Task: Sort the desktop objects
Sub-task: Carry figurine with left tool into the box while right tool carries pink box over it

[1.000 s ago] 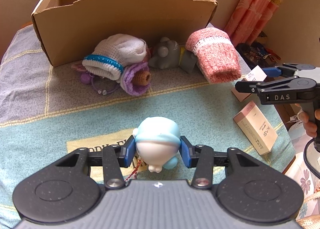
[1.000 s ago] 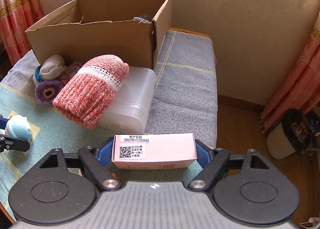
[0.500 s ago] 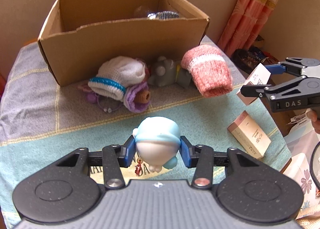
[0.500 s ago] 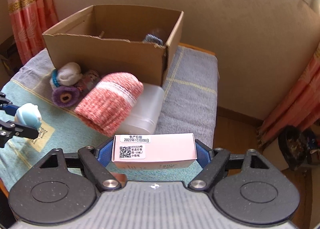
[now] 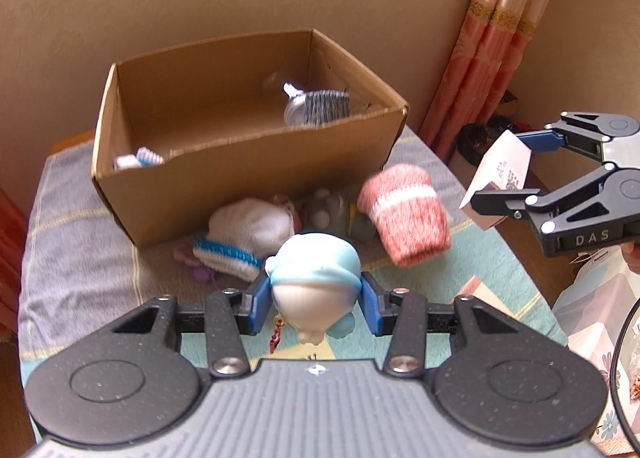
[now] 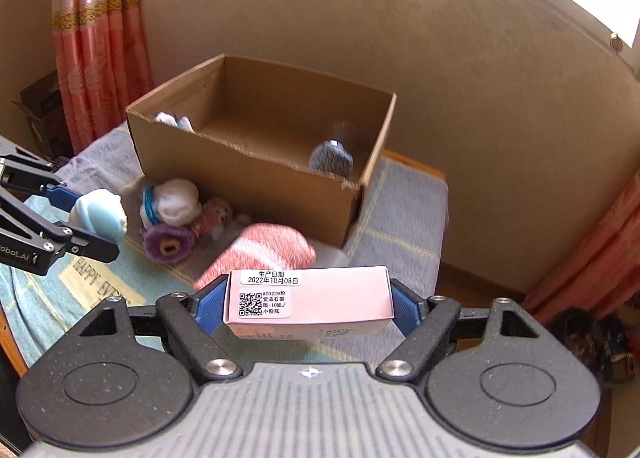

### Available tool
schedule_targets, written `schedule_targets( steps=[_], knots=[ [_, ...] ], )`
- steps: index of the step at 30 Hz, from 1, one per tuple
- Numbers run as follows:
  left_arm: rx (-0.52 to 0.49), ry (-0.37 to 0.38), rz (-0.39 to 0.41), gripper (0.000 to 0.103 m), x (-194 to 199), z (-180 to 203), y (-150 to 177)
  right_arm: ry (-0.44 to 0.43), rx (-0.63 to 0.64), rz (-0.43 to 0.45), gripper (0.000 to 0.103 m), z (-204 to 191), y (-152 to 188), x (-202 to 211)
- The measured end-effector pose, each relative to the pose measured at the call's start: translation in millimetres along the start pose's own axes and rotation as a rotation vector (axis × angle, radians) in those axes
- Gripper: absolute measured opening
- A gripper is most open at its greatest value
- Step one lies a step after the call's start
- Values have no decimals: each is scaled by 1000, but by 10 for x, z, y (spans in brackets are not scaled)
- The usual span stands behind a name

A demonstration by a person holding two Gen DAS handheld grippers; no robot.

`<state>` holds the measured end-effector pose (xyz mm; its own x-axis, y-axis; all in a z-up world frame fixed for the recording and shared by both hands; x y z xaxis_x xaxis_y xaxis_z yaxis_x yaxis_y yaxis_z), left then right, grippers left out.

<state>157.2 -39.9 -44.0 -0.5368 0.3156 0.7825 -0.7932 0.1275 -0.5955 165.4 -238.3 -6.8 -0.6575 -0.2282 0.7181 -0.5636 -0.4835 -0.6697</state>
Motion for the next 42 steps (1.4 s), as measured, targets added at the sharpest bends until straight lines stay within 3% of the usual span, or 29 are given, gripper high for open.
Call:
schedule_targets(
  steps=[11, 28, 38, 39, 42],
  knots=[
    [-21, 2, 38, 45, 97, -36, -424, -26, 62, 59, 85, -23, -445, -13],
    [-48, -45, 80, 45, 15, -370, -1251, -44, 147, 112, 85, -43, -1348, -448],
    [-39, -89, 68, 45, -295, -590, -1576, -69, 147, 89, 85, -74, -1522, -763],
    [-41, -100, 74, 47, -323, -607, -1598, -69, 148, 84, 86, -75, -1524, -785],
    [-24, -147, 81, 85, -394, -651, -1630, -74, 141, 85, 94, -86, -1533, -820]
  ],
)
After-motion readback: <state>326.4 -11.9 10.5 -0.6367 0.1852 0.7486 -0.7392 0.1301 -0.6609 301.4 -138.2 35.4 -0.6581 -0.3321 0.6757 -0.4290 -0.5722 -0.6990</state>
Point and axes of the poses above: each gripper's, at about its wrist camera, not at the fingertips, and x roughly against the way its jaws point, z to its right, y to its underside, the point moved 2 cm from there along -x, roughly the way its jaws point, and after that the axes turned 6 degrees about x, right-handed, at the moved point
